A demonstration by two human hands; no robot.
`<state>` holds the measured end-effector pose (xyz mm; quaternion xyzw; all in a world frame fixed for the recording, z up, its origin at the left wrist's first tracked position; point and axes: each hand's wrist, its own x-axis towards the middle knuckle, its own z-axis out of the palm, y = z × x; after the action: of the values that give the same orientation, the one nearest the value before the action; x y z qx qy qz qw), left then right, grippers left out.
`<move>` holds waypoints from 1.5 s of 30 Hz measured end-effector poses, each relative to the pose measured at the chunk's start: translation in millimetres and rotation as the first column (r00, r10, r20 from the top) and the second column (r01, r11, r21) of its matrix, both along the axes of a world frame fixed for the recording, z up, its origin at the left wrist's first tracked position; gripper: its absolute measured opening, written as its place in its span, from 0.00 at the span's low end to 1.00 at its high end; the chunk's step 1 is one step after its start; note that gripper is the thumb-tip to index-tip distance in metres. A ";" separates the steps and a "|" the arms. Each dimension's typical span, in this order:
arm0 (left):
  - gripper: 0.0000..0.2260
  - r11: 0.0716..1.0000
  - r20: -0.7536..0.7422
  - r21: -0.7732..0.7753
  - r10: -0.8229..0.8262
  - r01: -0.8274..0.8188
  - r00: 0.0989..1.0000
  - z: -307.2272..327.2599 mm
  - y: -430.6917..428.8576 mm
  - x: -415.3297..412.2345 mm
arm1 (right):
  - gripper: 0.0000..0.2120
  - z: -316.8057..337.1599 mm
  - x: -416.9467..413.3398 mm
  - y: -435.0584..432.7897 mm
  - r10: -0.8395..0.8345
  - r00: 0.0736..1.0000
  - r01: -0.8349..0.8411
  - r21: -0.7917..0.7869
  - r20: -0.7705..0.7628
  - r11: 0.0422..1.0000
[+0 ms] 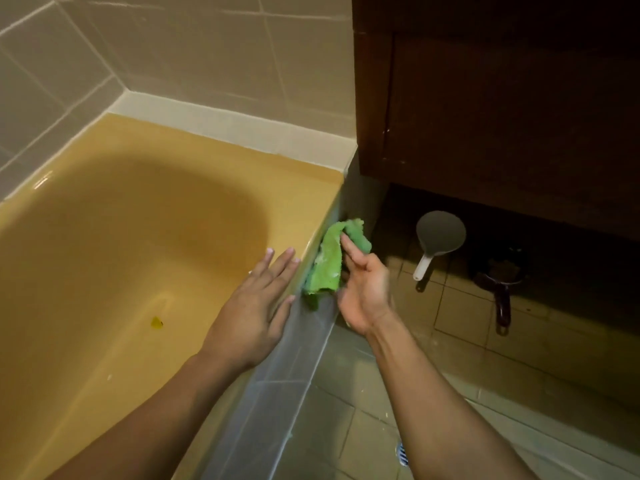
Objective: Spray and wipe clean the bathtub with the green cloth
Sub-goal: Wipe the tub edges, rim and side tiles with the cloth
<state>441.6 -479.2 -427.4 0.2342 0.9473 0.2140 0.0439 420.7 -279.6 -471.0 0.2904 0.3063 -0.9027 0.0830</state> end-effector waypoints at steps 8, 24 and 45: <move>0.28 0.999 -0.124 -0.025 -0.040 0.037 0.991 -11.3 3.9 -14.0 | 0.20 -68.1 -37.5 -31.9 -0.125 0.895 0.349 0.497 -0.429 0.794; 0.27 0.997 -0.172 -0.076 -0.012 -0.001 0.985 -11.0 22.4 -23.6 | 0.24 -133.2 -60.6 -66.2 0.019 0.954 0.200 0.686 -0.298 0.700; 0.29 0.960 -0.310 -0.277 -0.065 -0.025 0.949 -13.7 24.1 -4.9 | 0.26 -139.5 -70.5 -50.0 0.122 0.987 -0.020 0.670 -0.106 0.742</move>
<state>436.7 -455.1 -441.1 0.2667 0.9602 0.0384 -0.0736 350.2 -329.6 -610.6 0.2237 0.6245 -0.7482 -0.0137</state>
